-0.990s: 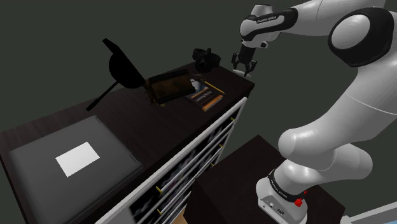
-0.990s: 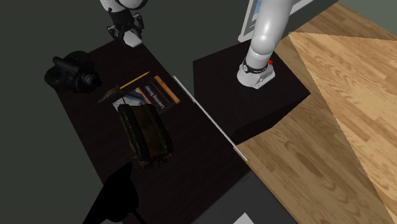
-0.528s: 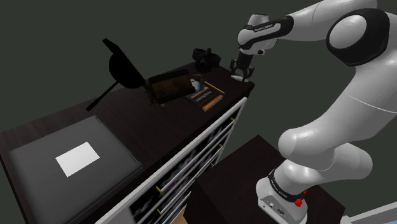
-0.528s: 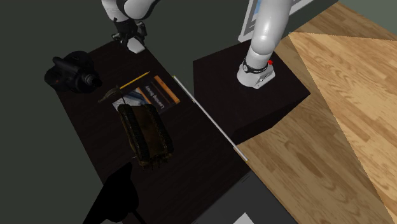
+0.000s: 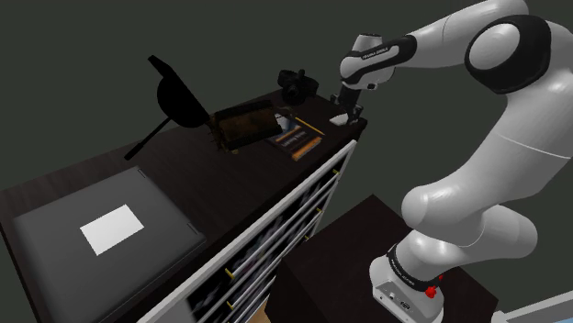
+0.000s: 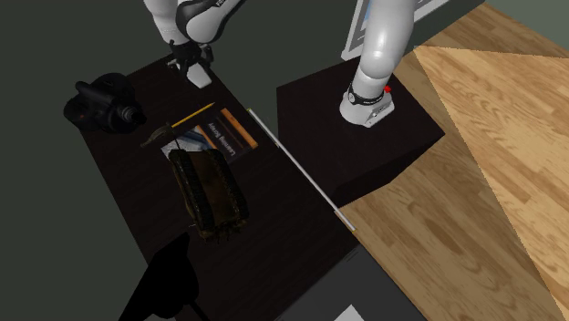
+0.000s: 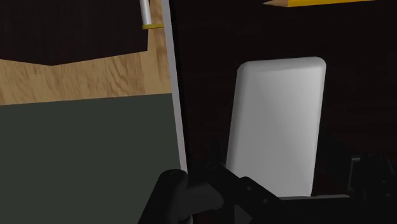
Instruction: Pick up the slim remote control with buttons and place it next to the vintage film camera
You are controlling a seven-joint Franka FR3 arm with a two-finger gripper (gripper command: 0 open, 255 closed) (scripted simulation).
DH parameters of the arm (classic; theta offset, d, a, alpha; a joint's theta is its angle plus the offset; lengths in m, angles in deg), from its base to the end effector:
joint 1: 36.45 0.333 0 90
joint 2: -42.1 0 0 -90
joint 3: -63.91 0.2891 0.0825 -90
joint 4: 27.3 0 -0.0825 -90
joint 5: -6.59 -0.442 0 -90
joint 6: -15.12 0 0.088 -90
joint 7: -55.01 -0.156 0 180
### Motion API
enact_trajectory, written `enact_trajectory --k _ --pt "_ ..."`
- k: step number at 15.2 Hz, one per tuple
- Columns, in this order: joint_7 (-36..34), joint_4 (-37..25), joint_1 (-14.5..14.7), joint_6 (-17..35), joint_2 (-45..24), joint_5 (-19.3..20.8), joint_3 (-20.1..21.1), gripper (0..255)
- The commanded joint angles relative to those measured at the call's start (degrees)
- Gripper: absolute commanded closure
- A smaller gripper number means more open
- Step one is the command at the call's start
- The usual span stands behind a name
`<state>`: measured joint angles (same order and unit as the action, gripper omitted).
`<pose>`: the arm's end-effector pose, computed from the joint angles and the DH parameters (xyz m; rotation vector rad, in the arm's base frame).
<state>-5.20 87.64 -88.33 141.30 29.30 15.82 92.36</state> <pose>0.5753 -0.2598 0.2495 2.4108 -1.9801 0.0178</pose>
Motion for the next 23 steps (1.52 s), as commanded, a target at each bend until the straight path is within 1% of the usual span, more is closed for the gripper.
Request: enact_trajectory --k 1,9,10,15,19,23 --pt "-0.7 0.9 0.2 1.9 -1.3 0.9 -0.3 255" --pt "-0.7 0.9 0.2 1.9 -1.3 0.9 -0.3 255" --pt "-0.7 0.9 0.2 1.9 -1.3 0.9 -0.3 0" --pt "-0.7 0.9 0.2 1.9 -1.3 0.9 -0.3 0" --pt "1.1 -2.1 -0.4 -4.4 2.6 -1.8 0.5 0" --pt "1.1 -2.1 -0.4 -4.4 2.6 -1.8 0.5 0"
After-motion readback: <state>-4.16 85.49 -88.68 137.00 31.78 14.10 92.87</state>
